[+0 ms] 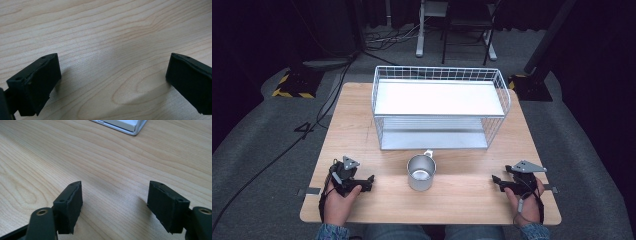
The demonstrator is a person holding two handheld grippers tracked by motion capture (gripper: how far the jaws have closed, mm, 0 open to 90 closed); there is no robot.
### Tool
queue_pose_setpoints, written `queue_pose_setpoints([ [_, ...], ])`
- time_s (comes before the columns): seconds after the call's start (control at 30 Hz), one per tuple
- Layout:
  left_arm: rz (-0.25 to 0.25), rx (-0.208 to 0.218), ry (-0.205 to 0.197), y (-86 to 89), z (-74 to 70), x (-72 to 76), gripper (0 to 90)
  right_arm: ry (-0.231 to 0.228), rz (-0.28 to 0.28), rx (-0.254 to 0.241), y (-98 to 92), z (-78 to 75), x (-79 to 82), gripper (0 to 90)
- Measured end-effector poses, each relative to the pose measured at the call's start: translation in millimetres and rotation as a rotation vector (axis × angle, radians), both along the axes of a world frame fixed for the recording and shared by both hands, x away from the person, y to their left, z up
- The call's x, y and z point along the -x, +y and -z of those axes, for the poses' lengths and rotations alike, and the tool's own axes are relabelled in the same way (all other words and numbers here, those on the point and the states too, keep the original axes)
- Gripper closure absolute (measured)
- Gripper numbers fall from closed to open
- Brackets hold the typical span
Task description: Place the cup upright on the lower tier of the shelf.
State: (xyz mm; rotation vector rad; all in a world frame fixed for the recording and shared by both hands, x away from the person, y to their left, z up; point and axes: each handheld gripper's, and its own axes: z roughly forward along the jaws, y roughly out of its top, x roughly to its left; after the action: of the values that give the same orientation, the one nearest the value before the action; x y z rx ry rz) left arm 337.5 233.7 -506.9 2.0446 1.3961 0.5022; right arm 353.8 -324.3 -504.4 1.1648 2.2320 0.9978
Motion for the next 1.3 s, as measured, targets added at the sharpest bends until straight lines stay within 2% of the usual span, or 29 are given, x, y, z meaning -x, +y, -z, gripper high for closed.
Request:
queue_pose_setpoints([
  [0.47, -0.011, 0.004, -0.005, 0.4, -0.1, 3.6, 2.3, 0.0, 0.006, -0.001, 0.0, 0.0, -0.1, 28.3],
  [0.5, -0.015, -0.001, -0.013, 1.0, -0.7, 4.2, 2.3, 0.0, 0.006, -0.001, 0.0, 0.0, -0.2, 28.3],
  [0.53, -0.015, 0.006, -0.026, 1.5, -1.0, 5.1, 6.0, 0.004, 0.008, -0.003, 0.1, 0.0, -0.1, 28.3],
  [0.57, -0.012, 0.009, -0.042, 2.3, -1.7, 6.6, 11.1, 0.004, 0.008, -0.004, 0.0, 0.0, -0.1, 28.3],
  [0.6, -0.009, 0.007, -0.058, 3.1, -2.9, 8.6, 20.7, 0.004, 0.008, -0.004, 0.1, 0.0, -0.1, 28.2],
  [0.63, -0.009, 0.007, -0.058, 3.1, -2.9, 8.6, 16.9, 0.002, 0.008, -0.002, 0.1, 0.0, -0.1, 28.3],
  [0.67, 0.006, 0.016, -0.075, 4.4, -5.0, 11.1, 13.2, 0.002, 0.007, -0.003, 0.1, 0.0, 0.0, 28.3],
  [0.73, 0.012, 0.043, -0.1, 4.3, -8.1, 13.7, 18.5, -0.001, 0.005, 0.0, 0.0, 0.0, -0.1, 28.3],
  [0.77, 0.012, 0.043, -0.1, 4.3, -8.1, 13.7, 15.8, -0.001, 0.005, 0.0, 0.0, 0.0, -0.1, 28.3],
  [0.8, 0.01, 0.055, -0.122, 3.1, -13.7, 15.9, 15.0, -0.001, 0.005, 0.0, 0.0, 0.0, -0.1, 28.3],
  [0.9, 0.014, 0.061, -0.142, 0.6, -20.2, 18.5, 15.6, -0.003, 0.004, 0.002, 0.1, 0.0, 0.1, 28.3],
  [0.93, 0.023, 0.083, -0.17, -1.8, -25.6, 21.1, 15.6, -0.003, 0.004, 0.003, 0.1, -0.1, 0.2, 28.3],
  [0.97, 0.023, 0.083, -0.17, -1.8, -25.6, 21.1, 15.4, -0.003, 0.004, 0.003, 0.1, -0.1, 0.2, 28.3],
  [1.07, 0.047, 0.112, -0.199, -5.7, -31.9, 25.0, 15.4, -0.003, 0.003, 0.005, 0.2, -0.2, 0.4, 28.4],
  [1.13, 0.069, 0.134, -0.232, -10.0, -37.8, 28.5, 15.4, -0.003, 0.005, 0.004, 0.4, -0.1, 0.6, 28.4],
  [1.17, 0.069, 0.134, -0.232, -10.0, -37.8, 28.5, 15.4, -0.003, 0.005, 0.004, 0.4, -0.1, 0.6, 28.4],
  [1.3, 0.095, 0.157, -0.284, -16.0, -44.6, 33.8, 15.4, -0.005, 0.006, 0.005, 0.6, -0.1, 0.7, 28.4],
])
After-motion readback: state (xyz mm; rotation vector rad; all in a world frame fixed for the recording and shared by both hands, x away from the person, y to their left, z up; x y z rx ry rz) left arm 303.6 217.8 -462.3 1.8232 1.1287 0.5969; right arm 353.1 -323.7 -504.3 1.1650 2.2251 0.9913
